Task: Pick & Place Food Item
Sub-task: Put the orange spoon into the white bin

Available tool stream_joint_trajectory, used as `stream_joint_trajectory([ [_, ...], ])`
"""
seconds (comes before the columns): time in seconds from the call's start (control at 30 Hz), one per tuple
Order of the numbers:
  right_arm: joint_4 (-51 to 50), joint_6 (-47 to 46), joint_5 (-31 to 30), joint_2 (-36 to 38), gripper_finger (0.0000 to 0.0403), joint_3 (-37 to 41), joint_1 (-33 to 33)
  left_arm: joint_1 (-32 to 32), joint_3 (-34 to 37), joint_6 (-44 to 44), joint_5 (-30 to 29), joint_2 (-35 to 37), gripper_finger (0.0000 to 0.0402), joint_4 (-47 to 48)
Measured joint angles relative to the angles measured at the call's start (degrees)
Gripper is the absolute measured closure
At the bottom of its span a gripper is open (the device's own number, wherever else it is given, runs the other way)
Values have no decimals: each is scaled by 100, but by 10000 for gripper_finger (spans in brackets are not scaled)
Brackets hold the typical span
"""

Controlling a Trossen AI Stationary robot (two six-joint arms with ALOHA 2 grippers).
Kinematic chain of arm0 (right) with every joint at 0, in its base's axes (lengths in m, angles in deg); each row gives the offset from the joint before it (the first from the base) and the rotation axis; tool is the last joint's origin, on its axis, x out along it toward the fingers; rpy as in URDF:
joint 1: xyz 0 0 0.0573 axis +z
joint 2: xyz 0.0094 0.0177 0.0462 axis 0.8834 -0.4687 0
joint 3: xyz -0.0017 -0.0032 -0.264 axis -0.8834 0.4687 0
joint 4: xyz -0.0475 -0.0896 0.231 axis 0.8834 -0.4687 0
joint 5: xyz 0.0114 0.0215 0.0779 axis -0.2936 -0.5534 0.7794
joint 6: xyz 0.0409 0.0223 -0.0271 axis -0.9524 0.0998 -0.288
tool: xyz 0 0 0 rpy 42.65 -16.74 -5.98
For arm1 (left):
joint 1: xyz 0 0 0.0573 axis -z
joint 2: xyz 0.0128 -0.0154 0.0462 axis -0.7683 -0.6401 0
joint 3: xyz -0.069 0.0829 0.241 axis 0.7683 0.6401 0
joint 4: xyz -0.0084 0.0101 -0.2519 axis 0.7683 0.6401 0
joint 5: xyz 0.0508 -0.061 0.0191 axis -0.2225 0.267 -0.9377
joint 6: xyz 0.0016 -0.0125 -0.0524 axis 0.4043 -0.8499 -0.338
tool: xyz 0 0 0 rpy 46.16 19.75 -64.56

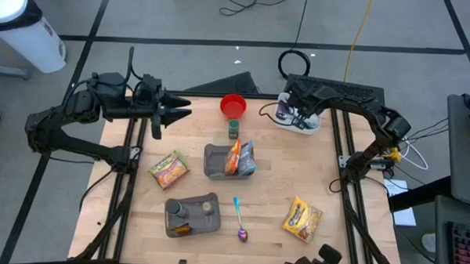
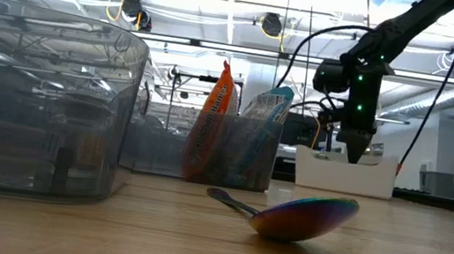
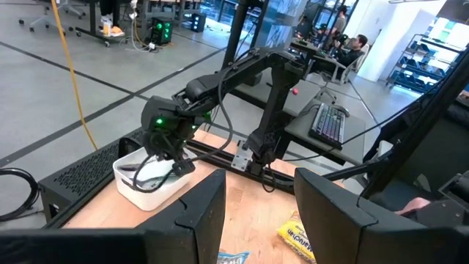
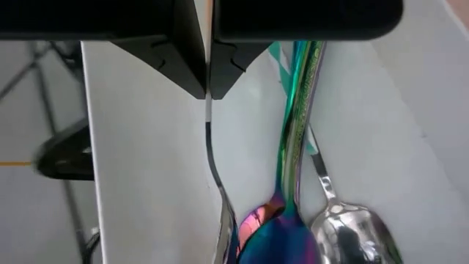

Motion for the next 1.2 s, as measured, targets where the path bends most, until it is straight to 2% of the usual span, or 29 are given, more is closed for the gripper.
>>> stream_joint_trajectory([
  [0.57, 1218, -1157, 1270, 0, 403, 26, -13, 0, 0, -63, 4, -2, 234, 1],
  [0.93, 2746, -2028, 2135, 35, 403, 1027, 56, 2, 0, -151, 7, -2, 234, 4],
  [1.2, 3424, -2526, 2505, 2, 403, 1163, 79, 2, 0, -130, 7, -2, 234, 5],
])
